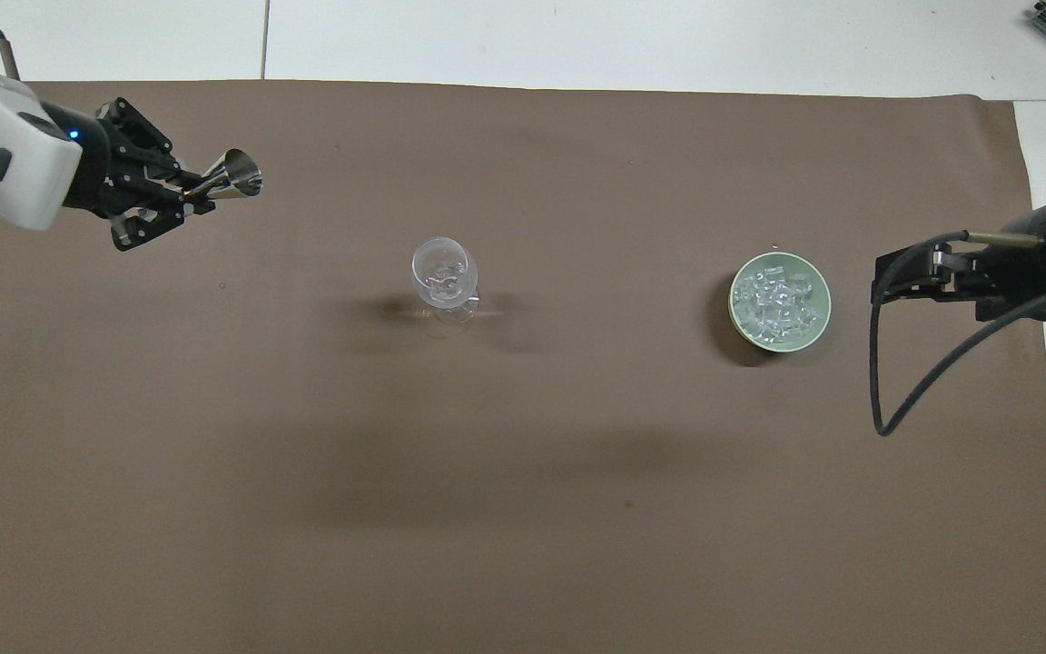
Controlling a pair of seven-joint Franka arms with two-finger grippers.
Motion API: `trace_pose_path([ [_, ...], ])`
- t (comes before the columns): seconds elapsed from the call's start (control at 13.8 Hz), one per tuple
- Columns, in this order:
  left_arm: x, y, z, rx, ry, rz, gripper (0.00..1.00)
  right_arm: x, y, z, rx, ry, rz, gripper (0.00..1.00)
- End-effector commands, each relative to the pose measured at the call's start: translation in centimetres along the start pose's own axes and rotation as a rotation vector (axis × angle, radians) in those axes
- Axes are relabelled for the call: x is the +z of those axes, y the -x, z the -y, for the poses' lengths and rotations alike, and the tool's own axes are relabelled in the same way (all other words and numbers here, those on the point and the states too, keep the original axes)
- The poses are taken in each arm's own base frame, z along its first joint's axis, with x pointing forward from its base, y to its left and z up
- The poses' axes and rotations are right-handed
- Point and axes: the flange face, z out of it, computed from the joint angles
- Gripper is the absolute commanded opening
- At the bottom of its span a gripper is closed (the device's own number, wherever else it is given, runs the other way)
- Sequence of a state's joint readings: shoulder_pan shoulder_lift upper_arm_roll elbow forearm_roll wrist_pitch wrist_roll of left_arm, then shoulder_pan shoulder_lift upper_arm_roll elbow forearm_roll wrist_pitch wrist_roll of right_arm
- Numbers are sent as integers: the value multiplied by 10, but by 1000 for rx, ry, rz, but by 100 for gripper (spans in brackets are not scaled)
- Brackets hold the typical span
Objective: Pour wine and add ice with both arms
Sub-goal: 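Carry the bottle back away from the glass with the left gripper, then lower the bottle onto the table while the right gripper reaches the ice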
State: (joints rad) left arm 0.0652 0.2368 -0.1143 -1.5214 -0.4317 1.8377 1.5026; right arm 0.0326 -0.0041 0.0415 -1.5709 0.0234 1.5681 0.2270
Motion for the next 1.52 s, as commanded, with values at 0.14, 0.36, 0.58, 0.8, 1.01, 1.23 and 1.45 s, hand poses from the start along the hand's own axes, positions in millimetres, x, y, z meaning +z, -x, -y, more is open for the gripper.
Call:
trace_pose_path([
  [0.14,14,107,9,78,99,-276,0,-4,0,-1,-81,51,-21,100],
  [0.36,32,190,9,107,96,-485,0,-3,3,2,-81,51,-14,100],
  [0.58,79,284,-7,54,79,-752,0,-3,4,2,-78,41,-10,100],
  [0.8,122,319,-17,27,99,-942,0,-3,5,1,-78,41,-10,100],
  [1.01,153,328,-31,12,101,-1050,0,0,5,0,-75,41,-5,100],
  [1.23,191,338,-36,0,94,-1104,0,5,-2,-2,-72,38,-14,100],
  [1.45,221,345,-41,-5,104,-1139,0,36,-29,3,-73,31,-33,100],
])
